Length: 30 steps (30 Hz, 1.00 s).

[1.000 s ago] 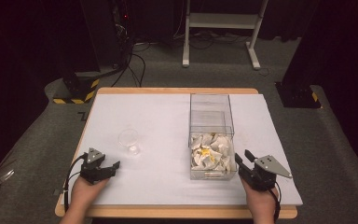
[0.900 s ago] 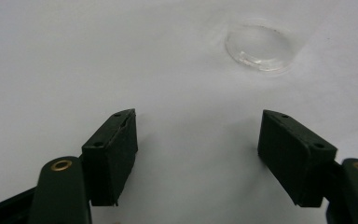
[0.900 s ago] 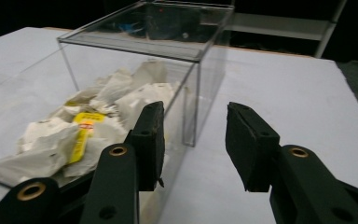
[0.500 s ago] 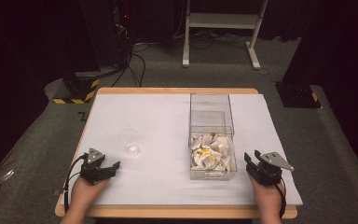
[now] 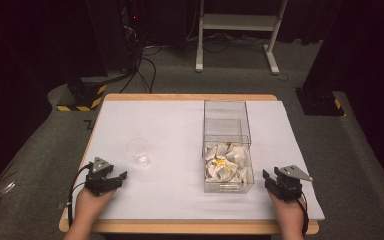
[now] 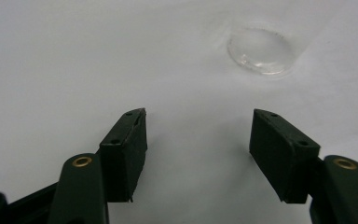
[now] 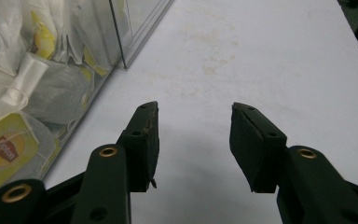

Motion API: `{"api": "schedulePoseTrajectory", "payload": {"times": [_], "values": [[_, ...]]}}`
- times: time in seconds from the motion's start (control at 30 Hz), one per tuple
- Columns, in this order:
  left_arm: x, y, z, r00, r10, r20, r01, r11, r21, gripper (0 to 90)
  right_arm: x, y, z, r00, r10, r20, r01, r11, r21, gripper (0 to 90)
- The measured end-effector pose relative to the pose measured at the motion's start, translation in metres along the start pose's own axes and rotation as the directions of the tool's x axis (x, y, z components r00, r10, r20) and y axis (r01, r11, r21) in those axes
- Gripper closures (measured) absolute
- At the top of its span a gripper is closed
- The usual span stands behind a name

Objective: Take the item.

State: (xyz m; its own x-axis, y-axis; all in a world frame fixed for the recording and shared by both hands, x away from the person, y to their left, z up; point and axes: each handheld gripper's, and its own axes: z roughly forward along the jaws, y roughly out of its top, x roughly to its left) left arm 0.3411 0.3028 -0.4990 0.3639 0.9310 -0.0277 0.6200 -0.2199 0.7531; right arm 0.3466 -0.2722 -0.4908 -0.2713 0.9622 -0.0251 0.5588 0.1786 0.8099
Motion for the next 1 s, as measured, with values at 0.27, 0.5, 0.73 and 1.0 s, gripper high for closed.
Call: {"api": "schedulePoseTrajectory", "payload": {"times": [0.27, 0.5, 0.73, 1.0], "values": [[-0.009, 0.012, -0.022, 0.9978, 0.001, 0.066, 0.002, 0.9984, -0.057, 41.6, -0.004, -0.003, 0.004, 0.9997, 0.021, -0.015, -0.021, 0.9995, 0.024, 51.3], [-0.02, 0.021, -0.036, 0.9954, 0.02, 0.094, -0.009, 0.9942, -0.107, 42.8, -0.004, -0.003, 0.006, 0.9997, 0.02, -0.016, -0.02, 0.9992, 0.035, 50.0], [-0.044, 0.031, -0.049, 0.9901, 0.063, 0.126, -0.042, 0.9857, -0.163, 42.0, -0.004, -0.003, 0.007, 0.9995, 0.023, -0.019, -0.022, 0.9984, 0.052, 48.7], [-0.07, 0.042, -0.054, 0.9775, 0.138, 0.159, -0.109, 0.9777, -0.179, 41.0, -0.003, -0.004, 0.009, 0.9998, -0.003, -0.02, 0.004, 0.9982, 0.06, 47.5]]}}
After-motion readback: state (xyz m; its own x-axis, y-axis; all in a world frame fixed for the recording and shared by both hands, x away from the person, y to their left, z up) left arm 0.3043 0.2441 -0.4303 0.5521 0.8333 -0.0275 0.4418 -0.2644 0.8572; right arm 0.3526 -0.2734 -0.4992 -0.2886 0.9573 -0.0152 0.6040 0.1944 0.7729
